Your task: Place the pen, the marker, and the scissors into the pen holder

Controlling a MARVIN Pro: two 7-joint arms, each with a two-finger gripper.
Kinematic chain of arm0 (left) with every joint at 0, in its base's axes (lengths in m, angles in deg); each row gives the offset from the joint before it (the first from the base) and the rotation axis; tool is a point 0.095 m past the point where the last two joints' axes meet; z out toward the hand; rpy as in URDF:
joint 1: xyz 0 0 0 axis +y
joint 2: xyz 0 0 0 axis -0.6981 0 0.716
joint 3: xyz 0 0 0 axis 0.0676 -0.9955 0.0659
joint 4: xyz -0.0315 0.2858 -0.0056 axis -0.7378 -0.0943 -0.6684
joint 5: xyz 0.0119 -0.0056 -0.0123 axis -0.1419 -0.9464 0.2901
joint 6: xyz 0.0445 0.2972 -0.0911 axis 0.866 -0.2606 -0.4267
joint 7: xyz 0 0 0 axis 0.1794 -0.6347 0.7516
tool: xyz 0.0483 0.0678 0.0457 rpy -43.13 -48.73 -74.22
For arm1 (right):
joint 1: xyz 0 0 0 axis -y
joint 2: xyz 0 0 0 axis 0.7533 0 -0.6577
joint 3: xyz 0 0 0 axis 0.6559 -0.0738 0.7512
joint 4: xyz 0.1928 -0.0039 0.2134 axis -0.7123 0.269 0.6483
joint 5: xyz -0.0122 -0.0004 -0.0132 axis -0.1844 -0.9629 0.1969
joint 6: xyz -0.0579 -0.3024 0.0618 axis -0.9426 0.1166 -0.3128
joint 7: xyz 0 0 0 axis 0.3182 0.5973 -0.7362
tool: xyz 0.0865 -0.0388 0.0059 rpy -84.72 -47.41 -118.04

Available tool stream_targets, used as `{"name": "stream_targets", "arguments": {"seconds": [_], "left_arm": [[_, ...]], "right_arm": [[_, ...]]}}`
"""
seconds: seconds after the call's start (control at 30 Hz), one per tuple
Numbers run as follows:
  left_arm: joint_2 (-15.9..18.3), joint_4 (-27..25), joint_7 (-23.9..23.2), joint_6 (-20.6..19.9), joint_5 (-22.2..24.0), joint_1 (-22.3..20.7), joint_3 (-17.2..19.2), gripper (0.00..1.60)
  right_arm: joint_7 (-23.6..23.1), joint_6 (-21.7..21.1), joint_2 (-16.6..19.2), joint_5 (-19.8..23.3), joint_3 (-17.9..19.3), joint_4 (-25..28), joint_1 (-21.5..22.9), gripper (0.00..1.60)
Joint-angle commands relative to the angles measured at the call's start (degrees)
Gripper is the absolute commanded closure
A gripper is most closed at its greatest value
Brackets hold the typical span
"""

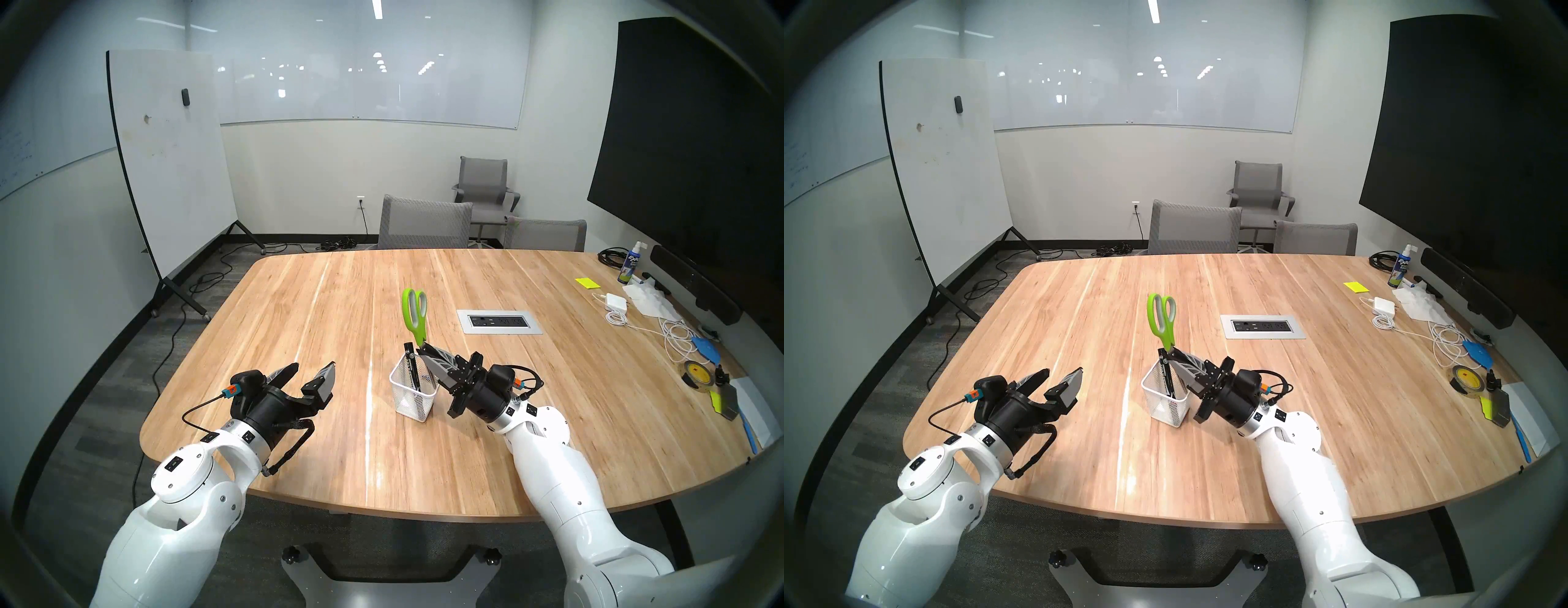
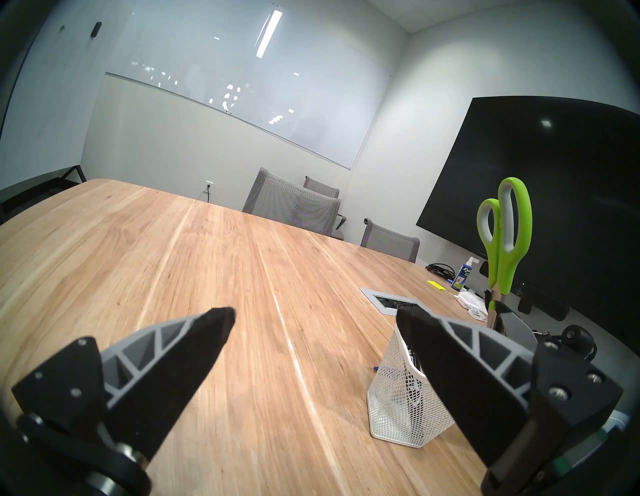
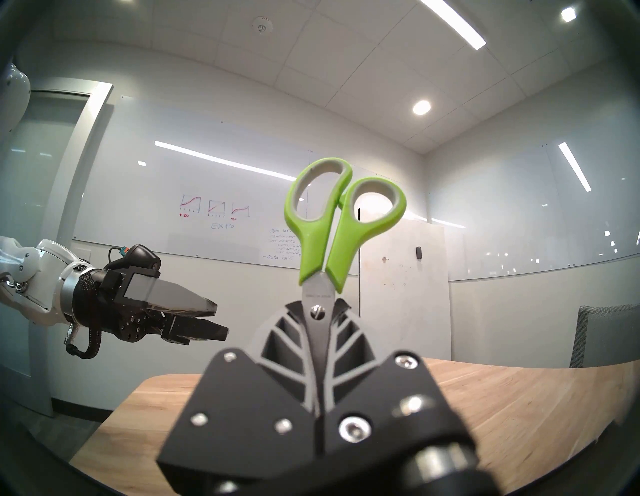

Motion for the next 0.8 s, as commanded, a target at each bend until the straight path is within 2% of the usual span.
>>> {"name": "stream_targets", "arguments": {"seconds": [0.0, 0.77], "left_arm": [[0.06, -1.37, 0.05, 0.07, -0.15, -0.03, 0.07, 0.00], [0.05, -1.37, 0.05, 0.06, -0.16, -0.03, 0.08, 0.00]], "right_arm": [[-0.33, 0.18, -0.23, 0.77, 0.50, 0.30, 0.51, 1.60], [-1.26, -0.33, 0.11, -0.61, 1.77, 0.59, -0.13, 1.60]]}}
